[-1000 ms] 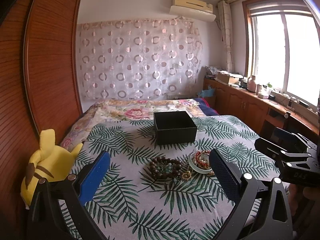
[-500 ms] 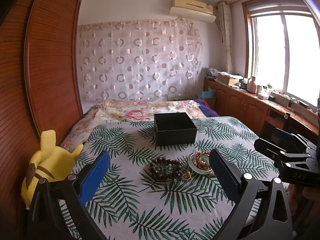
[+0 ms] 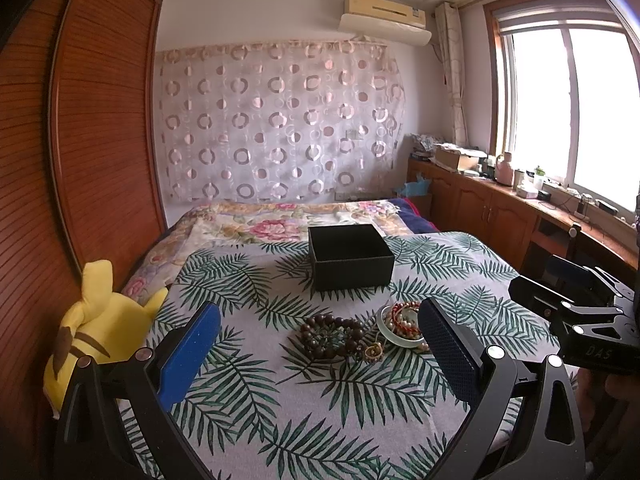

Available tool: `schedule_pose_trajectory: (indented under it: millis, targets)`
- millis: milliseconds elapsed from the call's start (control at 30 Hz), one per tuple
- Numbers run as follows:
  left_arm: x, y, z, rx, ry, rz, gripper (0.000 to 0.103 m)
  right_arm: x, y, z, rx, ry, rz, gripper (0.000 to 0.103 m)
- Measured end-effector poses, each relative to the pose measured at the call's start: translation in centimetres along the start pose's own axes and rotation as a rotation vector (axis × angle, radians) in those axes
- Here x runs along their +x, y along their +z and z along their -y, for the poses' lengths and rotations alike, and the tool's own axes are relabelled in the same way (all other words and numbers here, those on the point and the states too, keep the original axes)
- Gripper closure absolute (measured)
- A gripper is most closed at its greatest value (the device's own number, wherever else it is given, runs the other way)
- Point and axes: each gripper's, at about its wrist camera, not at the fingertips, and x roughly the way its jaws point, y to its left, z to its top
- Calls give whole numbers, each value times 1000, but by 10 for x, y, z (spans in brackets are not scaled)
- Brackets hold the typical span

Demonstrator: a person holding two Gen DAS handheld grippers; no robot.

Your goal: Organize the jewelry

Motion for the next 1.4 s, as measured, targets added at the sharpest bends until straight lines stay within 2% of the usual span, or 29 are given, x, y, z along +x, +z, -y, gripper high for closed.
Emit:
schedule_pose_trajectory:
  millis: [767,1000,1267,1333,1400]
  targets:
    - [-5,2,-3,-4,2,-9,8,-4,7,-9,0,16,-6,2]
    - [9,-8,-11,-11,-14,-34,8,8,2,-1,-3,20,-8,2]
    - [30,-19,-15,-15,-47,-81,8,33,-8,12,-40,60,-78,3]
    - [36,-22,-15,-13,-58,-94,8,43,-10,14,-52,81,-108,9]
    - [44,-25,-16,-17,-71,-114,8,56,-12,16,-57,103,-150,19]
